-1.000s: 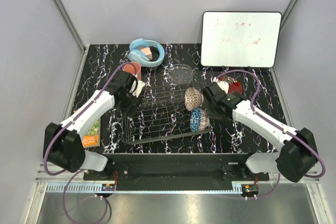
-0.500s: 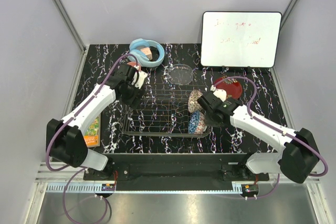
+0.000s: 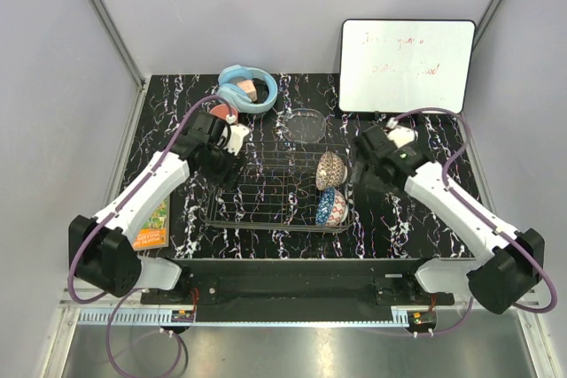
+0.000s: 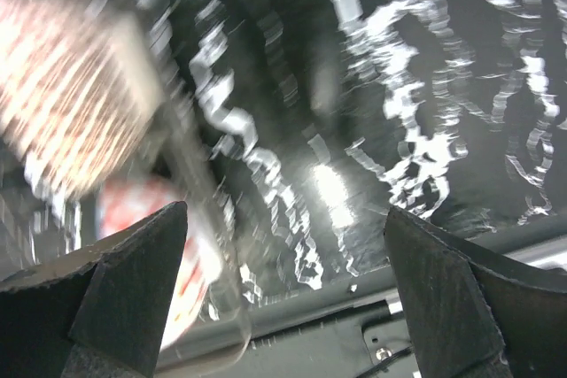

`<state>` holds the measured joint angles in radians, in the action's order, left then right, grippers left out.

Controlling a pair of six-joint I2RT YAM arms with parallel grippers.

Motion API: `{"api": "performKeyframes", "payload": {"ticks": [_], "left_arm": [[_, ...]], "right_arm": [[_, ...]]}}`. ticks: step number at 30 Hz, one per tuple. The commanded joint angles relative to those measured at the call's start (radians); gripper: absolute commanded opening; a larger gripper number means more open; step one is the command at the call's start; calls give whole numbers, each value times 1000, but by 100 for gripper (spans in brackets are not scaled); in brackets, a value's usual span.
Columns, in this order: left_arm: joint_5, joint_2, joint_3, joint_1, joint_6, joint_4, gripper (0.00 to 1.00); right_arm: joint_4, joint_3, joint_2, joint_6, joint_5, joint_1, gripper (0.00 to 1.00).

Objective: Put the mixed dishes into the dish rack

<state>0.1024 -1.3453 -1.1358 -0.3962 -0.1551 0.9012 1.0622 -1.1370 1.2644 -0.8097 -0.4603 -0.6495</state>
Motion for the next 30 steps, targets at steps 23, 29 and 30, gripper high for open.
{"api": "performKeyframes", "payload": {"ticks": [23, 29, 30], "left_arm": [[-87, 256, -153, 37, -51, 128, 72], [-130, 264, -148, 62, -55, 116, 72], [-132, 262, -142, 68, -55, 116, 72]], "right_arm": [[-620, 232, 242, -159, 316, 643, 96], [-729, 287, 283, -268, 324, 643, 94], [-743, 293, 297, -279, 327, 643, 93]]}}
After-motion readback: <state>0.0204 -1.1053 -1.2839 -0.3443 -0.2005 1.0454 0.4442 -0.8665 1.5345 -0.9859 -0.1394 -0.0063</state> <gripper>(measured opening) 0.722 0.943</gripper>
